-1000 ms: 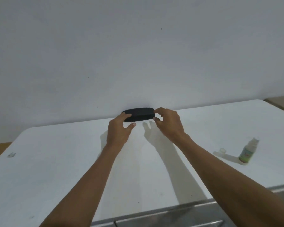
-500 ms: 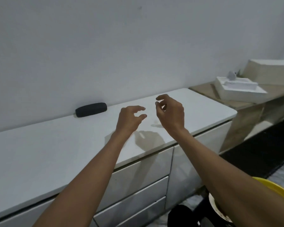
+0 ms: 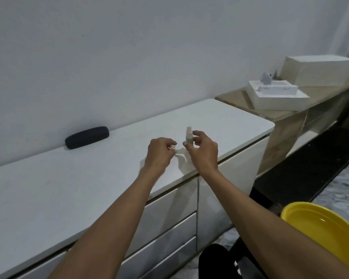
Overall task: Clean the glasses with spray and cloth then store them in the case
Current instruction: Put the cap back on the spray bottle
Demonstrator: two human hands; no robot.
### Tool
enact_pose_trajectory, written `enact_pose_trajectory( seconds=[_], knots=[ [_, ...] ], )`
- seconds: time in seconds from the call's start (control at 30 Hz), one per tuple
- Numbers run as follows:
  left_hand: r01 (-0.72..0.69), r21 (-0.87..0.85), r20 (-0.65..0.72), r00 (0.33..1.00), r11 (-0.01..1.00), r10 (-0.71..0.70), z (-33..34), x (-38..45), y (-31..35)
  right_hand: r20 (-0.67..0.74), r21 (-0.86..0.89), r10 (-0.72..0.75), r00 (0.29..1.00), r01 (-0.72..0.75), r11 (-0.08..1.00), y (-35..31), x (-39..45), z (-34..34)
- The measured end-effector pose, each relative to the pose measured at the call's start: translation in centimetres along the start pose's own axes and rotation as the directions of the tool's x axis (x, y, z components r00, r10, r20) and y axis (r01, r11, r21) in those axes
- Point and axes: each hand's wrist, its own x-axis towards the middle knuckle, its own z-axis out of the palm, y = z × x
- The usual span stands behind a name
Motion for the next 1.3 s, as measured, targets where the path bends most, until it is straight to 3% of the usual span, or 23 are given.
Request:
enact_pose_trajectory(
  seconds=[0.13,0.37,0.67,1.0,1.3],
  knots=[
    [-0.002,-0.12,-0.047,0.999,0.993,-0.003,-0.4,0.2,0.4,-0.024,0.014,0.021,1.0,-0.02,1.0,0.3,0.3,0.6],
    [-0.162,-0.343,-0.167,0.98,0.925,0.11,-2.7,2.3,5.3,-0.019,0.056,0.042,0.999,-0.041,0.998,0.5,0.5,0.6],
    [-0.195,-0.315,-0.075,0.981,0.929,0.18,-1.3,2.8,7.0,-0.005,0.08,0.042,0.999,-0.042,0.996,0.7,0.7,0.6],
    [-0.186,-0.305,-0.069,0.982,0.934,0.174,-0.3,2.5,5.6,-0.022,0.067,0.015,1.0,-0.013,0.998,1.4,1.0,0.9],
    [-0.184,-0.351,-0.025,0.982,0.918,0.187,-0.3,2.1,5.3,-0.098,0.027,-0.234,0.967,0.237,0.971,0.9,1.1,0.7]
  ],
)
